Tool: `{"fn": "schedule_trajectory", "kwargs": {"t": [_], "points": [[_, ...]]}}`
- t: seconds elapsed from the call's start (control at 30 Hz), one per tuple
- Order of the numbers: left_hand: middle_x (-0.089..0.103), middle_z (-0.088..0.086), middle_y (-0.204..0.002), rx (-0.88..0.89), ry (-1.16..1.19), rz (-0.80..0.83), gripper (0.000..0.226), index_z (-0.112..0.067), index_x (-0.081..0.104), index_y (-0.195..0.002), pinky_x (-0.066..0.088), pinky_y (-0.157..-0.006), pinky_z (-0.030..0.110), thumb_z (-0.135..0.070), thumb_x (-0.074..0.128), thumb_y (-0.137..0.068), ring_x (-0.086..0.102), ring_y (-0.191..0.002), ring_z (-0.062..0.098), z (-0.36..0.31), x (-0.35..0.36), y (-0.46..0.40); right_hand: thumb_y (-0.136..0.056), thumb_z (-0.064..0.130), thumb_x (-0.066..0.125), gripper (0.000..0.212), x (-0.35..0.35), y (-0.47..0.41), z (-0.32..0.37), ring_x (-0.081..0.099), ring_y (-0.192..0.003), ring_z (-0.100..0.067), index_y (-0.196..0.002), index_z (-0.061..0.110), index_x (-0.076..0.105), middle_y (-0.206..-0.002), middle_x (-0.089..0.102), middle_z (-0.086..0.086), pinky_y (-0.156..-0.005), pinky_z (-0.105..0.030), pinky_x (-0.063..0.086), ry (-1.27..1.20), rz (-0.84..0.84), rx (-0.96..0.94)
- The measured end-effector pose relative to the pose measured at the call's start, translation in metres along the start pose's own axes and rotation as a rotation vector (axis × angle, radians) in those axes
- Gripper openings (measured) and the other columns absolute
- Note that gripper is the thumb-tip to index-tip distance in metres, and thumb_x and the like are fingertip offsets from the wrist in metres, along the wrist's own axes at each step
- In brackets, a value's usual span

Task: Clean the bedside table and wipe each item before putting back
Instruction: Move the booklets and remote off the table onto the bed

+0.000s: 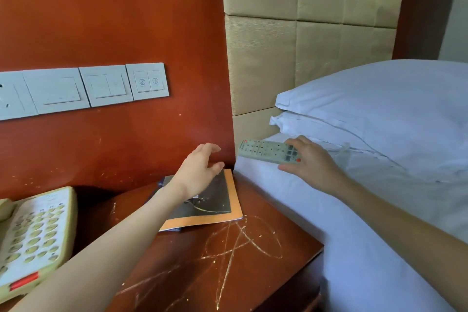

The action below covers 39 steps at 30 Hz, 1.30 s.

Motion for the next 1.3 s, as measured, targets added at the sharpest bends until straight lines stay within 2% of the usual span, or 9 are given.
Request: {"fn": "schedule_trajectory", "kwargs": {"t": [0.1,0.23,0.37,0.5,0.63,0.83,1.07,1.13,1.3], "points": [[0.059,-0.001,-0.123,-0.003,0.074,0.005,0.024,-0.019,0.053,-0.121,0.042,-0.090,0.022,-0.022,0.052,-0.097,0.054,-0.108,0.013,-0.011,0.011,-0.011,-0.081,0.042,0.070,0.053,-0.009,-0.002,-0.019,0.056,-0.095,-0.030,-0.121,0.012,0.054,-0.108,0.052,-0.005,-0.082,-0.041,0.047,0.070,-0.069,0.102],[0.062,-0.003,-0.107,0.029,0.109,0.040,0.014,-0.020,0.057,-0.110,0.045,-0.075,0.017,-0.019,0.049,-0.098,0.058,-0.095,0.013,-0.022,0.027,-0.019,-0.084,0.043,0.065,0.046,-0.015,-0.010,-0.037,0.054,-0.093,-0.037,-0.114,0.010,0.056,-0.108,0.052,-0.010,-0.078,-0.039,0.043,0.191,-0.133,0.216],[0.063,-0.005,-0.106,0.070,0.114,0.071,0.014,-0.022,0.060,-0.107,0.046,-0.074,0.016,-0.022,0.050,-0.098,0.059,-0.091,0.008,-0.030,0.046,-0.017,-0.085,0.044,0.062,0.039,-0.013,-0.022,-0.058,0.056,-0.094,-0.032,-0.100,0.009,0.058,-0.103,0.053,-0.009,-0.084,-0.039,0.034,0.292,-0.142,0.302],[0.061,-0.007,-0.103,0.089,0.140,0.065,0.013,-0.025,0.060,-0.104,0.038,-0.065,0.008,-0.022,0.051,-0.096,0.056,-0.086,0.001,-0.034,0.056,-0.016,-0.084,0.052,0.059,0.041,-0.007,-0.035,-0.074,0.052,-0.101,-0.026,-0.097,0.013,0.058,-0.104,0.053,-0.005,-0.083,-0.038,0.028,0.357,-0.096,0.389],[0.062,-0.005,-0.106,0.095,0.151,0.060,0.014,-0.023,0.061,-0.105,0.040,-0.067,0.009,-0.020,0.050,-0.096,0.057,-0.089,0.003,-0.035,0.059,-0.018,-0.083,0.051,0.059,0.034,-0.003,-0.042,-0.082,0.048,-0.102,-0.026,-0.081,0.019,0.049,-0.102,0.055,-0.004,-0.084,-0.039,0.027,0.416,-0.039,0.415],[0.063,-0.005,-0.103,0.066,0.140,0.071,0.015,-0.026,0.061,-0.105,0.046,-0.067,0.012,-0.021,0.049,-0.096,0.058,-0.087,0.003,-0.024,0.063,-0.017,-0.084,0.049,0.057,0.032,0.000,-0.042,-0.083,0.044,-0.102,-0.024,-0.075,0.020,0.047,-0.087,0.048,0.000,-0.083,-0.040,0.026,0.480,0.018,0.419],[0.063,-0.006,-0.103,0.057,0.125,0.094,0.015,-0.026,0.060,-0.106,0.051,-0.076,0.024,-0.022,0.049,-0.096,0.057,-0.089,0.003,-0.016,0.065,-0.012,-0.083,0.050,0.057,0.031,-0.002,-0.042,-0.081,0.040,-0.107,-0.026,-0.089,0.020,0.054,-0.094,0.043,-0.002,-0.082,-0.039,0.024,0.545,0.131,0.410],[0.062,-0.006,-0.103,0.066,0.127,0.093,0.015,-0.026,0.060,-0.104,0.047,-0.074,0.021,-0.021,0.049,-0.096,0.057,-0.089,0.003,-0.014,0.064,-0.010,-0.083,0.050,0.056,0.033,-0.004,-0.043,-0.081,0.040,-0.107,-0.026,-0.086,0.018,0.054,-0.094,0.043,-0.002,-0.083,-0.039,0.024,0.540,0.152,0.416],[0.061,-0.007,-0.101,0.067,0.117,0.074,0.015,-0.025,0.060,-0.105,0.047,-0.072,0.019,-0.020,0.049,-0.097,0.055,-0.086,0.001,-0.010,0.057,-0.007,-0.086,0.058,0.047,0.044,-0.018,-0.048,-0.079,0.050,-0.090,-0.022,-0.065,0.019,0.046,-0.068,0.057,0.002,-0.087,-0.040,0.024,0.331,0.198,0.481]]}}
Point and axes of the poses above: each hand's wrist, its own y-axis away from the middle knuckle, its own x-axis out of the palm, z = x × y, the point moved 1 cm from there along -y, towards the middle knuckle
